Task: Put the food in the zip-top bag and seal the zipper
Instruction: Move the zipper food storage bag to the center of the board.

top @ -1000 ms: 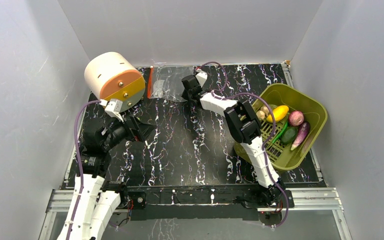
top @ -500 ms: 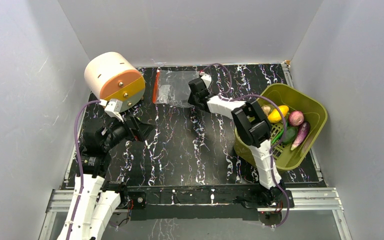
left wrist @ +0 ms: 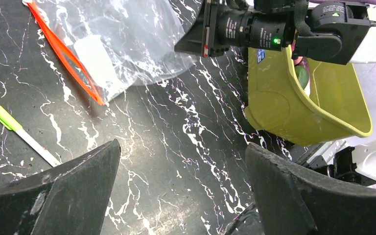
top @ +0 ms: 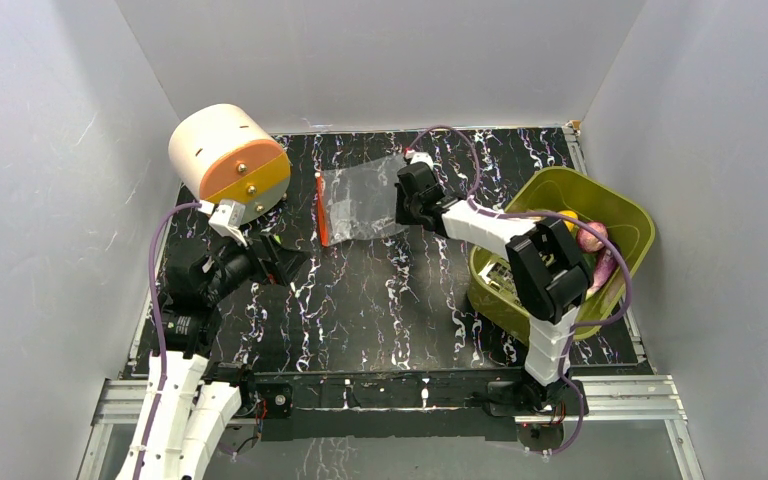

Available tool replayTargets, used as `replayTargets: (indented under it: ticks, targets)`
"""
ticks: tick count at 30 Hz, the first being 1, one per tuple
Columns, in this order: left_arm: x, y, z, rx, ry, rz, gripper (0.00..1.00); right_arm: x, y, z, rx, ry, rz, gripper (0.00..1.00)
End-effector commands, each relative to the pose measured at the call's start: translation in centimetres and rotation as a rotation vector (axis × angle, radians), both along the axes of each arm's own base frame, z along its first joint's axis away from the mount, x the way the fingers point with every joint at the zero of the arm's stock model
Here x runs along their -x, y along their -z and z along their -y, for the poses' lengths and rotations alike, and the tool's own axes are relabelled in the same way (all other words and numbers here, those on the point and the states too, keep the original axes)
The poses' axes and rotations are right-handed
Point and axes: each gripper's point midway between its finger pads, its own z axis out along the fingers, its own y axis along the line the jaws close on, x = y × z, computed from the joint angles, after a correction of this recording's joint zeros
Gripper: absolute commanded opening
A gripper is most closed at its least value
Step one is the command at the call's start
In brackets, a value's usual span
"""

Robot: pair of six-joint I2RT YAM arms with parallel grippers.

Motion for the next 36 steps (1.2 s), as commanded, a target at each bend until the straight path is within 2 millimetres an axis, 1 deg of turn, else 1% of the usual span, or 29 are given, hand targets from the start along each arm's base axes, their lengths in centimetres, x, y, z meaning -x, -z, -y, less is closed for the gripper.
replayTargets:
  ticks: [1,6,7,8,13,17,20,22,23,24,27,30,32,34,36]
  targets:
    - [-0.1,-0.4,0.0,-0.011,0.001,0.020,0.98,3.0,-0.5,1.0,0.065,-0.112,-0.065,0.00]
    - [-0.3,-0.3,-0.3,-0.021,-0.018,0.011,0.98,6.0,-0.7,1.3,0.071,-0.227,-0.104,0.00]
    - [-0.3,-0.3,-0.5,-0.023,-0.027,0.015,0.98,6.2,-1.3,1.5,0.070,-0.234,-0.089,0.00]
    - [-0.4,-0.4,-0.7,-0.027,-0.042,0.020,0.98,6.3,-1.4,1.7,0.081,-0.237,-0.083,0.00]
    - [-0.6,-0.4,-1.2,-0.041,-0.078,0.026,0.98,7.4,-0.7,3.4,0.175,-0.267,-0.098,0.00]
    - [-0.8,-0.4,-1.9,-0.054,-0.120,0.022,0.98,7.8,-0.8,4.4,0.240,-0.307,-0.079,0.00]
    - [-0.8,-0.7,-2.7,-0.066,-0.165,0.039,0.98,7.7,-1.1,5.2,0.279,-0.294,-0.073,0.06]
    - [-0.7,-1.0,-3.1,-0.070,-0.190,0.055,0.98,7.5,-1.3,5.3,0.283,-0.273,-0.083,0.15]
    - [-0.7,-1.0,-3.2,-0.073,-0.200,0.059,0.98,7.5,-1.5,5.3,0.279,-0.263,-0.089,0.20]
    - [-0.7,-1.1,-3.4,-0.078,-0.210,0.058,0.98,7.5,-1.7,5.1,0.270,-0.256,-0.100,0.24]
    - [-0.9,-0.8,-4.1,-0.094,-0.251,0.047,0.98,7.5,-2.6,4.7,0.233,-0.223,-0.134,0.31]
    - [-1.0,-0.6,-5.4,-0.121,-0.325,0.028,0.98,7.5,-3.7,4.1,0.202,-0.175,-0.140,0.40]
    - [-1.0,-0.4,-6.2,-0.136,-0.365,0.016,0.98,7.7,-4.4,3.1,0.172,-0.160,-0.139,0.44]
    - [-1.1,-0.4,-6.6,-0.145,-0.387,0.015,0.98,7.9,-5.4,1.6,0.160,-0.165,-0.120,0.47]
    - [-1.0,-0.5,-6.8,-0.149,-0.402,0.015,0.98,8.4,-6.4,-0.4,0.154,-0.197,-0.077,0.48]
